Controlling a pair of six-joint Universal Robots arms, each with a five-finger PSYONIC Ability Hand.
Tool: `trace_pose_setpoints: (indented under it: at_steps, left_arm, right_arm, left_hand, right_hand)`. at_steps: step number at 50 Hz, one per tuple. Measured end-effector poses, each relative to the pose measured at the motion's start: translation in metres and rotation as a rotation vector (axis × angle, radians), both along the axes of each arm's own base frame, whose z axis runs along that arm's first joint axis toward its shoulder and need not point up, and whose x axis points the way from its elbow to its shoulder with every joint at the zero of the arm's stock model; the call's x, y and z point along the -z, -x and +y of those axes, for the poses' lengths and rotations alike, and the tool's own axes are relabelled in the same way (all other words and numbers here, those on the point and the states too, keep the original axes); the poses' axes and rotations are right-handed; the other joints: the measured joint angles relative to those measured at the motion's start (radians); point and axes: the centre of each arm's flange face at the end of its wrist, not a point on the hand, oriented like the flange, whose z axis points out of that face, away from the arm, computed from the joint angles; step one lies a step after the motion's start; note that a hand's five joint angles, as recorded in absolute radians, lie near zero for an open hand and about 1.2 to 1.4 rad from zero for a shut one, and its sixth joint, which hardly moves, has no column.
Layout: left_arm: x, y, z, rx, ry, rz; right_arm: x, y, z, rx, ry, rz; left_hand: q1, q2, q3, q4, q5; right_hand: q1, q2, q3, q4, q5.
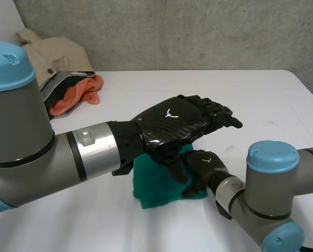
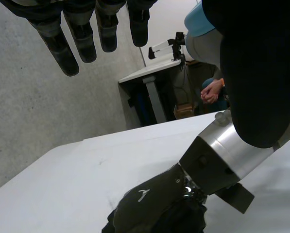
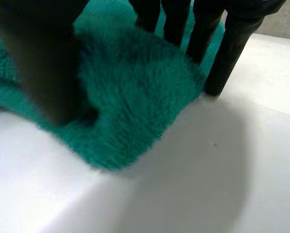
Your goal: Fold the laundry.
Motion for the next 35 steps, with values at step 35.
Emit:
trace_pose_setpoints:
  at_steps: [35]
  left_arm:
    - [-0.024, 0.002, 0.013, 0.02, 0.064, 0.046]
  right_arm:
    - [-0.026, 0.196, -0.316, 0.684, 0.392, 0.039]
  left_hand:
    - [0.0, 0.0, 0.0, 0.0, 0.0]
  right_hand:
    - [0.132, 0.296, 0.328, 0.345, 0.294]
